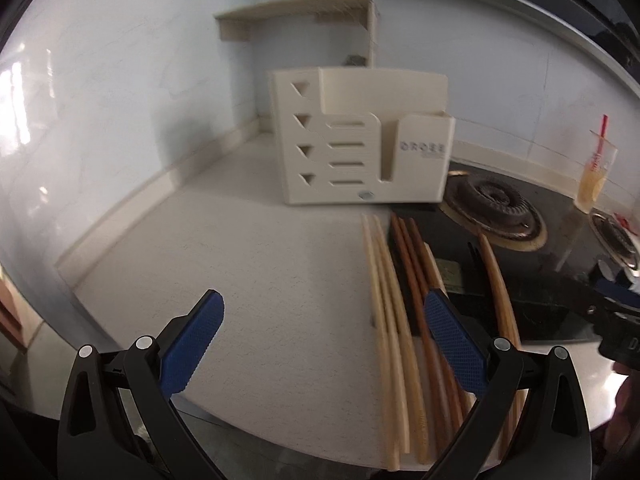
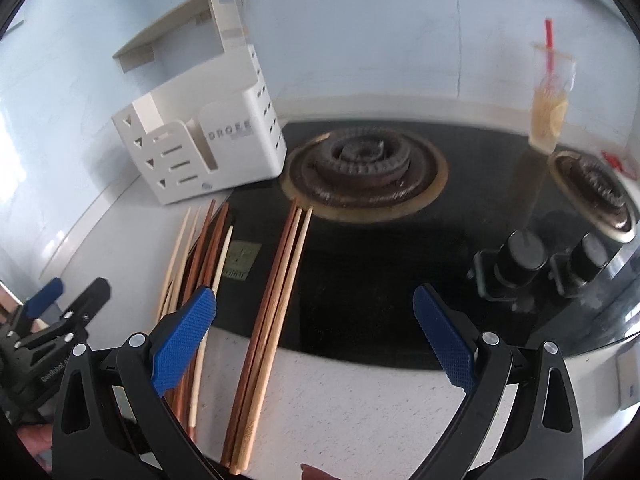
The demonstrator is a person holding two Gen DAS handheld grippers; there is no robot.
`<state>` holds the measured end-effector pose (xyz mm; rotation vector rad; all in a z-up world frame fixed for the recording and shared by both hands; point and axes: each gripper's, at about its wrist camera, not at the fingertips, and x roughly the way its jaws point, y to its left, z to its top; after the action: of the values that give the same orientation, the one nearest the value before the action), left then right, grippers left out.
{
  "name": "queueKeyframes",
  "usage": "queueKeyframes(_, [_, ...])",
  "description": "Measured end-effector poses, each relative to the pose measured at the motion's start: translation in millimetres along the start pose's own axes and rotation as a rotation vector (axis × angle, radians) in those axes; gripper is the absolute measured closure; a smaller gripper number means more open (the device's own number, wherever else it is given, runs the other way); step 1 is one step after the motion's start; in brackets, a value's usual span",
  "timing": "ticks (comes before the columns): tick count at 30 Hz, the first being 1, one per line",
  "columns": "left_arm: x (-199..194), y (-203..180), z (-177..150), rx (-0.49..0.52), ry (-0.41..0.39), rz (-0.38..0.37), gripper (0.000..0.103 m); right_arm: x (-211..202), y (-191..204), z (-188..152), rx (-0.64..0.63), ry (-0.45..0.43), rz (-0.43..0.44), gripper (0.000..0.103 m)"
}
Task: Organize utensils
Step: 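Lower both open grippers down onto the chopstick bundle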
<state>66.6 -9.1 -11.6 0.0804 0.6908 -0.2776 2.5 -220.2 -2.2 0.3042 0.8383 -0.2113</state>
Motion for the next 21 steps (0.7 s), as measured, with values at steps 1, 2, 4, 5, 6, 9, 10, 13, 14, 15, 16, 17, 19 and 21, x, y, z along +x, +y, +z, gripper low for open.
queueKeyframes(1, [2,0,0,-0.004,0.017,-0.012,0.005,3,-1,1,0.008,0.018,0.005,0.004])
queueKeyframes(2, [5,0,1,-0.010,0.031,-0.015,0.005,5,-1,2,0.011,0.033,0.003,0.004])
queueKeyframes(4, [10,-1,2,-0.020,0.057,-0.019,0.005,8,0,4,0.019,0.060,0.003,0.004])
queueKeyframes(5, [12,0,3,-0.025,0.066,-0.020,0.005,9,0,6,0.026,0.075,0.003,0.004])
queueKeyframes(6, [13,0,4,-0.030,0.077,-0.018,0.005,11,0,7,0.037,0.094,0.007,0.004])
queueKeyframes(9, [16,0,9,-0.021,0.097,-0.004,0.005,15,1,11,0.071,0.145,0.017,0.004])
queueKeyframes(10, [17,0,10,-0.017,0.098,0.001,0.005,16,1,12,0.075,0.151,0.015,0.004])
queueKeyframes(13, [21,0,13,-0.004,0.119,0.004,0.005,19,1,14,0.089,0.172,0.023,0.004])
queueKeyframes(14, [25,-1,13,-0.001,0.142,-0.016,0.005,23,-1,14,0.107,0.201,0.040,0.004])
queueKeyframes(15, [29,-1,12,-0.003,0.170,-0.044,0.007,26,-3,14,0.126,0.224,0.053,0.004])
queueKeyframes(16, [31,-2,12,-0.006,0.184,-0.058,0.011,29,-4,13,0.141,0.242,0.065,0.004])
queueKeyframes(17, [32,-2,11,-0.005,0.196,-0.068,0.016,31,-5,13,0.154,0.258,0.077,0.004])
queueKeyframes(19, [35,-4,11,0.001,0.213,-0.082,0.018,33,-5,13,0.153,0.261,0.082,0.004])
queueKeyframes(21, [39,-4,11,-0.005,0.220,-0.085,0.018,33,-5,12,0.159,0.262,0.081,0.004])
